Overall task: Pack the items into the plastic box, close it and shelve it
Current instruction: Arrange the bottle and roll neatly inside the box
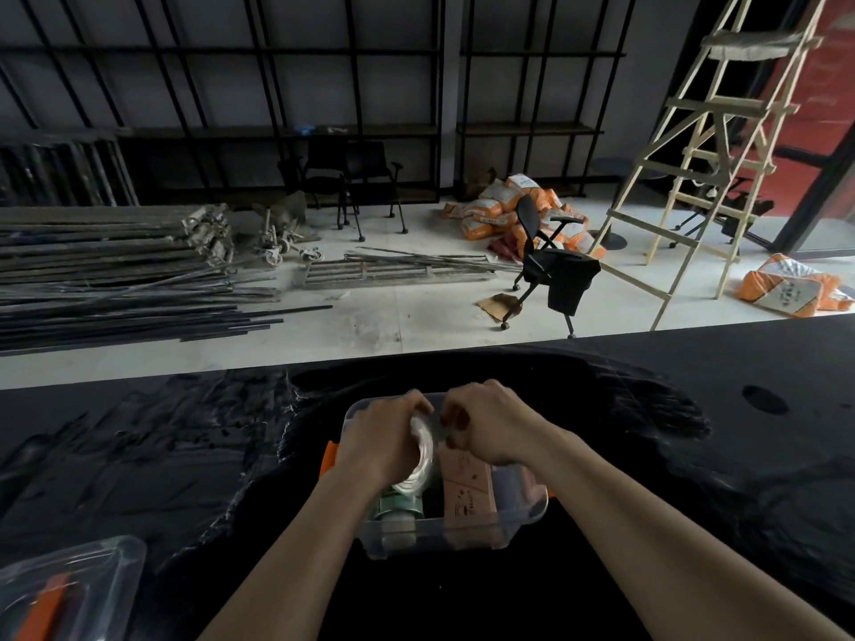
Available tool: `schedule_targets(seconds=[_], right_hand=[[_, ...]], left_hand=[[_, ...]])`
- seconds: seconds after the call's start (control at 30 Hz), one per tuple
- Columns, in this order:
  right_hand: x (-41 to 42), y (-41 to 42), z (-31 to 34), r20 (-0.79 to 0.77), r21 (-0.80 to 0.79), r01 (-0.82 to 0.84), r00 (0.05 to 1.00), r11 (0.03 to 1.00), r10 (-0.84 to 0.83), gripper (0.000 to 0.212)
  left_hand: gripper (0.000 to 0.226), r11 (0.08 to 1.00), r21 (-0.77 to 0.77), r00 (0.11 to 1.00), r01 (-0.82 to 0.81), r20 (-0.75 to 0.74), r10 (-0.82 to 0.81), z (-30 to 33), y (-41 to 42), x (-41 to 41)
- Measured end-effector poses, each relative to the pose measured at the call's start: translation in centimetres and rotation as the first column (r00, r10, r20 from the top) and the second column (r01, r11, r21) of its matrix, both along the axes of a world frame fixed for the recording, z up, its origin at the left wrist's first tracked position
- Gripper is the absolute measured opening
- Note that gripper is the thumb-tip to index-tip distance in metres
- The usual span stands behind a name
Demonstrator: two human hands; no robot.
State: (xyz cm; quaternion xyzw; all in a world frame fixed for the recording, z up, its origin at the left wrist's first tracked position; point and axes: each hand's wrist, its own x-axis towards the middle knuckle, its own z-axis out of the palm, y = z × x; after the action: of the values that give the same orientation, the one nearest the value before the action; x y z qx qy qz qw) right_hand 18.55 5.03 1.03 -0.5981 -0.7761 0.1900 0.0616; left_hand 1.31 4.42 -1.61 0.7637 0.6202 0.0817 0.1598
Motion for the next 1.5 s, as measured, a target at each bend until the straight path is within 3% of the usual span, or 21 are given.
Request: schedule_targets(seconds=[0.17, 0.3, 0.47, 0.6, 0.8, 0.9, 0.97, 1.0, 1.07, 1.13, 1.2, 1.27, 1.37, 1.5], right_hand=[[-0.1, 0.7, -0.6, -0.304, -0.164, 0.088, 0.943, 0.983, -0.135, 0.048], [0.0, 0.5, -1.6, -0.528, -0.284, 0.141, 0.803, 0.948, -0.277, 0.033], [0.7, 0.1, -0.3, -0.619, -0.387, 0.088, 0.713, 0.918, -0.329, 0.017], [0.1, 0.0, 0.0, -0.557, -0.36, 0.086, 0.779, 0.929, -0.288, 0.009], [-0.3, -0.5, 0.2, -0.581, -0.369, 0.015, 0.777, 0.929, -0.243, 0.016], [0.0, -0.4, -0.4, -0.395, -0.243, 0.059, 0.906, 0.968, -0.154, 0.02], [0.2, -0.4, -0.6, -0.232, -0.116, 0.073, 0.968, 0.991, -0.098, 0.027], [0.3, -0.4, -0.6, -0.212, -0.086, 0.077, 0.973, 0.993, -0.093, 0.027], [0.4, -0.5, -0.9, -0.209, -0.072, 0.089, 0.973, 0.993, -0.102, 0.027], [0.4, -0.6, -1.4, -0.176, -0.064, 0.093, 0.979, 0.994, -0.103, 0.027], [0.5, -0.8, -1.9, -0.13, -0.035, 0.092, 0.987, 0.995, -0.096, 0.027], [0.5, -1.0, -2.2, -0.107, -0.012, 0.089, 0.99, 0.996, -0.09, 0.027], [0.4, -1.0, -2.3, -0.107, 0.016, 0.1, 0.989, 0.995, -0.098, 0.027], [0.3, -1.1, -2.5, -0.127, 0.024, 0.089, 0.988, 0.996, -0.085, 0.024]], left_hand=[[0.037, 0.997, 0.0, 0.958, -0.081, 0.277, 0.078, 0.7, 0.0, -0.5], [0.034, 0.983, -0.092, 0.821, -0.158, 0.54, 0.183, 1.0, -0.4, -1.2], [0.032, 0.989, -0.003, 0.835, -0.145, 0.535, 0.124, 1.4, -0.6, -2.8], [0.03, 0.988, 0.047, 0.837, -0.146, 0.538, 0.098, 1.4, -0.7, -3.3], [0.028, 0.99, 0.039, 0.808, -0.134, 0.583, 0.087, 1.3, -1.2, -3.2], [0.02, 0.986, 0.126, 0.921, -0.106, 0.386, 0.05, 2.0, -1.8, -3.3], [0.024, 0.978, 0.207, 0.999, 0.007, 0.045, -0.017, 2.5, -2.1, -3.3], [0.029, 0.974, 0.207, 0.985, 0.093, -0.161, -0.06, 2.6, -2.2, -3.0], [0.035, 0.972, 0.119, 0.84, 0.204, -0.531, -0.111, 2.5, -2.7, -1.8], [0.044, 0.983, 0.02, 0.694, 0.185, -0.71, -0.116, 2.2, -3.0, -0.5], [0.041, 0.986, -0.019, 0.611, 0.167, -0.783, -0.119, 1.9, -3.2, 0.6], [0.029, 0.987, -0.033, 0.591, 0.156, -0.798, -0.12, 1.6, -3.1, 1.3], [0.026, 0.992, -0.07, 0.636, 0.106, -0.762, -0.122, 1.4, -2.9, 1.5], [0.04, 0.991, -0.127, 0.694, 0.03, -0.711, -0.112, 1.2, -2.8, 1.2]])
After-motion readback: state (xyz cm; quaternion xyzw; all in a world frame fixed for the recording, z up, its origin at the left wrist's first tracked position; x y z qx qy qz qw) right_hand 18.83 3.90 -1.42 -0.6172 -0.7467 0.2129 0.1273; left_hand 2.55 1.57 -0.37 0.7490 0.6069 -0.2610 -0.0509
